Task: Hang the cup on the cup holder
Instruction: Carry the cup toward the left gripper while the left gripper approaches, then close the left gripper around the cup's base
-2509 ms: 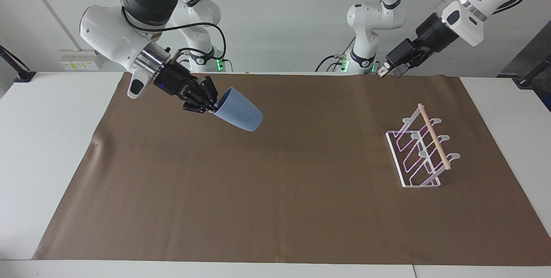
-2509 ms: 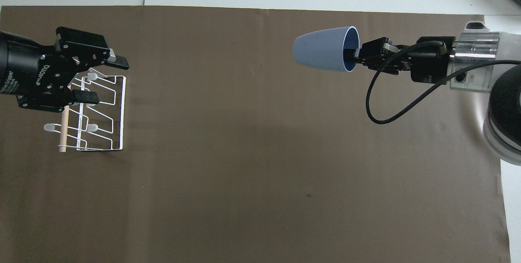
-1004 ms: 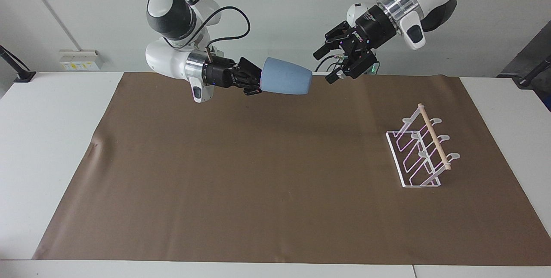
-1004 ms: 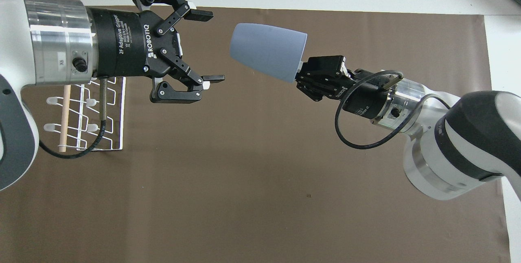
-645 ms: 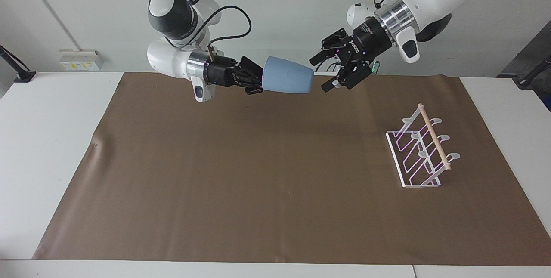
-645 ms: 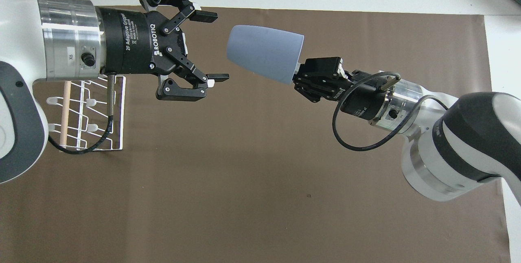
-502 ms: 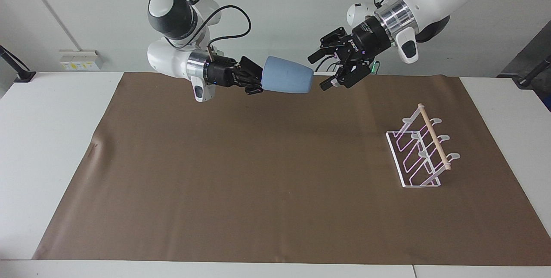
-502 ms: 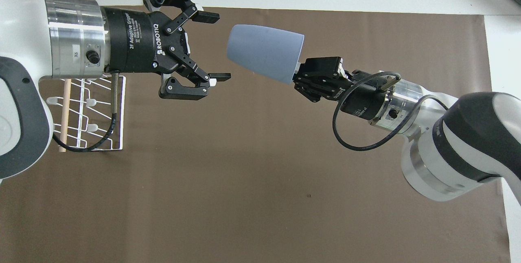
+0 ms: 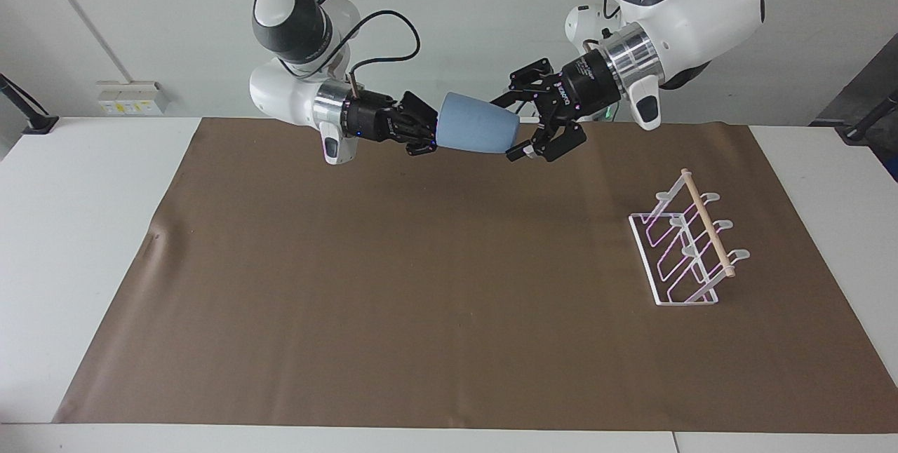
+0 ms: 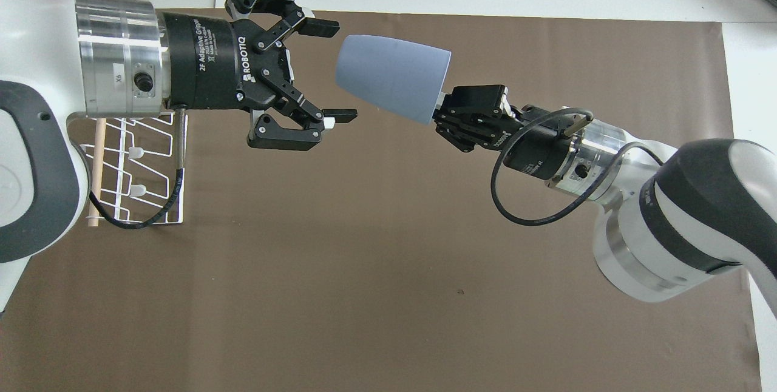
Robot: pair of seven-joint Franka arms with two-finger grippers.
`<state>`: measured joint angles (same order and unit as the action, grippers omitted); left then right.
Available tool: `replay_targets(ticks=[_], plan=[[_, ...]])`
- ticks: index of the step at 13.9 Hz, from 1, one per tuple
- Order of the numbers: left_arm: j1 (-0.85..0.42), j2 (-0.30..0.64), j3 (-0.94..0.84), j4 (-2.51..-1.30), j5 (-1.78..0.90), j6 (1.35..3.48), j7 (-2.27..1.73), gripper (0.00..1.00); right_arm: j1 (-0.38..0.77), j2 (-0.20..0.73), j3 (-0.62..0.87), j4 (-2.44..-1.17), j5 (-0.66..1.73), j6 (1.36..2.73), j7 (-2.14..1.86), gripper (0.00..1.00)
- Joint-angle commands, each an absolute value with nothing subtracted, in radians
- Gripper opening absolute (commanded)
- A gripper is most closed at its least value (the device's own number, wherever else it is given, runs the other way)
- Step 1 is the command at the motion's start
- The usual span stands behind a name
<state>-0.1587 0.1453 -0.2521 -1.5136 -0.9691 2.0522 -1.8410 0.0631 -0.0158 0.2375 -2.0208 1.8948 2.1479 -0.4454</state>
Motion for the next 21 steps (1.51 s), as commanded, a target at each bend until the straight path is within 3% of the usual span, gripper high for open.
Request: replay_targets(ticks=[1,9,10,13,14,19,20,21], plan=[[-0.178,0.159,-0.242,-1.505,-0.985,2.082,-1.858,1.00,0.061,-0.041,0.242,-2.046,1.925,2.146,-0.515,0.00],[-0.225,0.158,-0.239,-1.497,-0.959,2.085,-1.859,1.00,0.063,-0.041,0.241,-2.046,1.925,2.161,-0.517,0.00],[-0.225,0.156,-0.241,-1.497,-0.959,2.094,-1.862,0.81,0.063,-0.041,0.242,-2.046,1.925,2.160,-0.517,0.00],[-0.221,0.149,-0.244,-1.499,-0.957,2.144,-1.879,0.09,0.063,-0.041,0.242,-2.046,1.925,2.166,-0.515,0.00],[-0.219,0.147,-0.242,-1.500,-0.956,2.145,-1.879,0.00,0.063,-0.041,0.241,-2.046,1.925,2.169,-0.511,0.00],[-0.216,0.140,-0.242,-1.506,-0.925,2.145,-1.875,0.00,0.069,-0.040,0.242,-2.043,1.925,2.200,-0.489,0.00],[-0.216,0.138,-0.242,-1.506,-0.920,2.143,-1.873,0.00,0.084,-0.037,0.242,-2.042,1.925,2.213,-0.486,0.04],[-0.216,0.132,-0.242,-1.508,-0.920,2.143,-1.873,0.00,0.084,-0.035,0.242,-2.039,1.925,2.229,-0.486,0.32]])
